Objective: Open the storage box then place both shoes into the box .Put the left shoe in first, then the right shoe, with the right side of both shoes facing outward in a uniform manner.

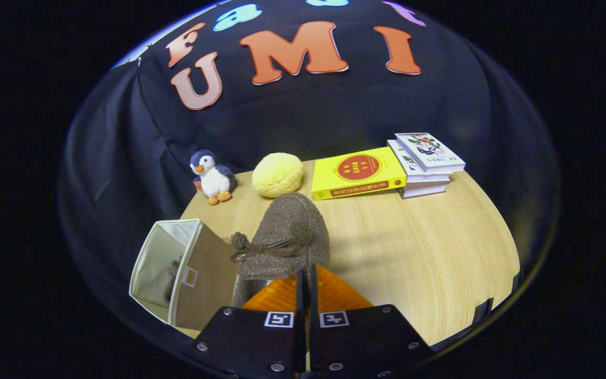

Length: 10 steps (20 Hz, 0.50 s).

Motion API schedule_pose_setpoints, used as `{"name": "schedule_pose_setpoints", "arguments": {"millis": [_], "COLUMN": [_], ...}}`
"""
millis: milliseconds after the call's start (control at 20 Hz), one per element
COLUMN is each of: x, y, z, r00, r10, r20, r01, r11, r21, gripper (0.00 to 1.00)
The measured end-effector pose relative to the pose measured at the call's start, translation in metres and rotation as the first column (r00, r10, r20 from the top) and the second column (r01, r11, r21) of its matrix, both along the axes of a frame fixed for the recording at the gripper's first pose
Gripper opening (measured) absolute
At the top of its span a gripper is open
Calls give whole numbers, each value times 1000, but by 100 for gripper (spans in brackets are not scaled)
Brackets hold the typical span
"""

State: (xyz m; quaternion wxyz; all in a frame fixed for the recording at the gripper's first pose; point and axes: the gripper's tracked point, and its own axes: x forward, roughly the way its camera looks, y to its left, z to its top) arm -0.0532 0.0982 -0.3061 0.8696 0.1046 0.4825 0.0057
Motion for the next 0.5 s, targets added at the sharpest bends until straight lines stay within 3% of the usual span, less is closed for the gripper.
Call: {"name": "schedule_pose_setpoints", "arguments": {"millis": [500], "x": [27], "y": [145], "z": [40], "r00": [987], "r10": [162], "r20": [21], "r01": [-163], "r11": [982], "r21": [95], "gripper": [4]}}
